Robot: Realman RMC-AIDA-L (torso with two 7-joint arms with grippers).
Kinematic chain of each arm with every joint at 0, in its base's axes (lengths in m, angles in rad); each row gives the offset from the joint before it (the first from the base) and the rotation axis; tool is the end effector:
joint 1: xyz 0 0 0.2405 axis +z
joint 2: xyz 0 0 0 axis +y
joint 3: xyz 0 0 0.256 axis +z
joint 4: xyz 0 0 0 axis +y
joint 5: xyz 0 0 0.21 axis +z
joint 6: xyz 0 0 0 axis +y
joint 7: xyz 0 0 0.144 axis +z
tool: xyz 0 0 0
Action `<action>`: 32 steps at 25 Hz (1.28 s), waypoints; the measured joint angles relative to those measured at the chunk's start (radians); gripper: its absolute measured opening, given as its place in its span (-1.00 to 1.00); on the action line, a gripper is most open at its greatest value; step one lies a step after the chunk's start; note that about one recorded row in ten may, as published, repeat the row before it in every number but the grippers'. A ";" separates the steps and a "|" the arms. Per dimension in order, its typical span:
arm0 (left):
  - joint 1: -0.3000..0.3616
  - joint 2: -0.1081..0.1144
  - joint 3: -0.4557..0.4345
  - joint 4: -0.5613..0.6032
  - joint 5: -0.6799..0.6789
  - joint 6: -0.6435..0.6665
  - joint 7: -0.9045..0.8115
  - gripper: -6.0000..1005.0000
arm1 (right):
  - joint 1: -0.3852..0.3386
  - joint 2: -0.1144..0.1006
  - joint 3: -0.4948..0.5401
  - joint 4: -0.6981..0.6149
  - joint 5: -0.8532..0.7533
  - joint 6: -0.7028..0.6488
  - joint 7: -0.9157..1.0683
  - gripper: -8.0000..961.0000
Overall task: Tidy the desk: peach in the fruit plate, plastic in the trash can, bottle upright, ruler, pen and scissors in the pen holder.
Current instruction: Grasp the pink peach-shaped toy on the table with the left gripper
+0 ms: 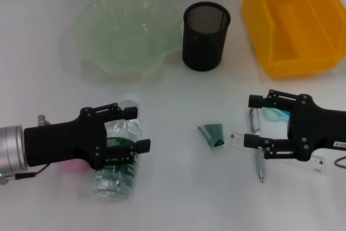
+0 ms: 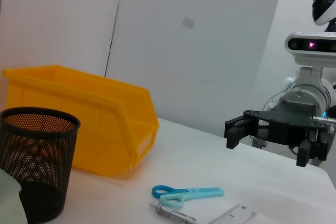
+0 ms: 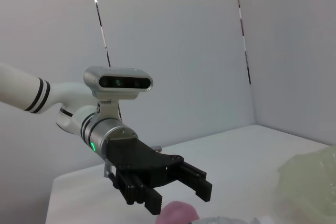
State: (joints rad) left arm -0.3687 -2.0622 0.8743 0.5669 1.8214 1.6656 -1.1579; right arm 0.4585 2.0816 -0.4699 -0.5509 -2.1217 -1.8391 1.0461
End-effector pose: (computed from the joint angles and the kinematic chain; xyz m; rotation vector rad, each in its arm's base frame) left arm -0.2839 0.2673 -0.0187 -2.8040 -0.5138 -0.8509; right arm 0.2797 0.2698 0.0002 -2.7820 0.3718 0.9334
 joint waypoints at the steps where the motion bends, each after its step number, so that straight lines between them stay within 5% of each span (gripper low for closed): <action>1: 0.000 0.000 0.000 0.000 0.000 0.000 0.000 0.59 | 0.000 0.000 0.001 -0.001 0.000 0.000 0.000 0.74; 12: 0.013 0.003 -0.056 0.014 -0.001 0.000 0.003 0.55 | -0.008 0.000 0.009 0.003 0.003 0.005 -0.005 0.74; 22: 0.159 0.053 -0.179 0.048 0.004 -0.064 0.006 0.51 | -0.016 0.000 0.010 0.003 0.003 0.008 -0.007 0.74; 32: 0.166 0.036 -0.178 0.044 0.107 -0.161 0.010 0.48 | -0.013 0.000 0.003 0.003 0.003 0.008 -0.004 0.74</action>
State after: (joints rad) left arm -0.2031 -2.0261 0.6964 0.6112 1.9286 1.5042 -1.1479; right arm 0.4458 2.0816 -0.4670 -0.5476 -2.1183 -1.8314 1.0425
